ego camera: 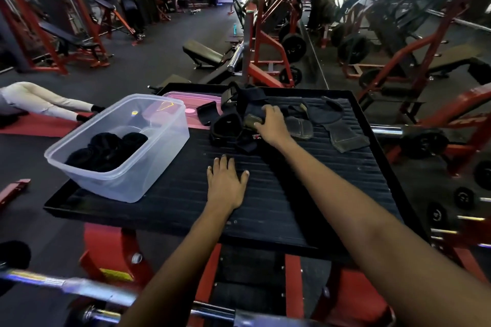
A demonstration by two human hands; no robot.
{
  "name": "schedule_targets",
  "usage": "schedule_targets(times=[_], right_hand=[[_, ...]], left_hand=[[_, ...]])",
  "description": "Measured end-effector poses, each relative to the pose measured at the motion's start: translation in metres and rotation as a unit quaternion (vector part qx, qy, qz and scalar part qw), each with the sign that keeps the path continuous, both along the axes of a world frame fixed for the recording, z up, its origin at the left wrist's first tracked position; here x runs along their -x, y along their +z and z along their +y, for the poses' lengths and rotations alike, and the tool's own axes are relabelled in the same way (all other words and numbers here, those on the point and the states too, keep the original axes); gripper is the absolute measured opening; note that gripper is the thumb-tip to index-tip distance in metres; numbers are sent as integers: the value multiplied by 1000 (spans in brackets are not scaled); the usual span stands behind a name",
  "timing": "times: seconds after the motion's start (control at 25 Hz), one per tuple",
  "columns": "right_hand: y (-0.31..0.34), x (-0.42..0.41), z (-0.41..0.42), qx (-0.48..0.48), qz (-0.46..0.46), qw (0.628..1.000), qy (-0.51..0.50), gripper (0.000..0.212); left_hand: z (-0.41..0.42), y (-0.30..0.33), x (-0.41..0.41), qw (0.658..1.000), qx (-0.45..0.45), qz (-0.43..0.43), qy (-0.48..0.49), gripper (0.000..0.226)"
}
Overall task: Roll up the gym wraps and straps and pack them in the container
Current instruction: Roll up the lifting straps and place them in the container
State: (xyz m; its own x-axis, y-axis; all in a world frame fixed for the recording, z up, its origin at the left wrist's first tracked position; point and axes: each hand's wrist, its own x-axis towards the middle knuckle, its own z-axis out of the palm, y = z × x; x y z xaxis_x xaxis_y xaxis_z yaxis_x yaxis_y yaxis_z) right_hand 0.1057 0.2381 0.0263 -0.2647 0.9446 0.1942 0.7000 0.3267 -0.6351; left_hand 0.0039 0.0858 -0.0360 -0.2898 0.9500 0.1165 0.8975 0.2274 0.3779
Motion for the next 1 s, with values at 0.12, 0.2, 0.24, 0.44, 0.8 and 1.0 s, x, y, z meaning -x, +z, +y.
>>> schedule_targets(times=[0.12,0.2,0.24,0.44,0.8,1.0], right_hand=[[-4,7,23,39,-107,993,31,47],[-1,0,20,29,11,999,39,38],[4,-8,13,19,93,995,32,31],[37,-52,-29,-78,294,951,-47,10],[17,-104,-167,-104,136,979,-110,19],[9,-65,-194,43,-27,995,90,21]], left_hand=[[0,1,1,1000,12,0,-1,62],[0,2,1,1000,17,-1,-1,62],[0,1,1,1000,19,0,-1,62],[-1,3,-1,1000,16,3,-7,62],[-6,10,0,987,-83,-135,-29,63],[-18,22,-7,864,-184,-400,-243,47]])
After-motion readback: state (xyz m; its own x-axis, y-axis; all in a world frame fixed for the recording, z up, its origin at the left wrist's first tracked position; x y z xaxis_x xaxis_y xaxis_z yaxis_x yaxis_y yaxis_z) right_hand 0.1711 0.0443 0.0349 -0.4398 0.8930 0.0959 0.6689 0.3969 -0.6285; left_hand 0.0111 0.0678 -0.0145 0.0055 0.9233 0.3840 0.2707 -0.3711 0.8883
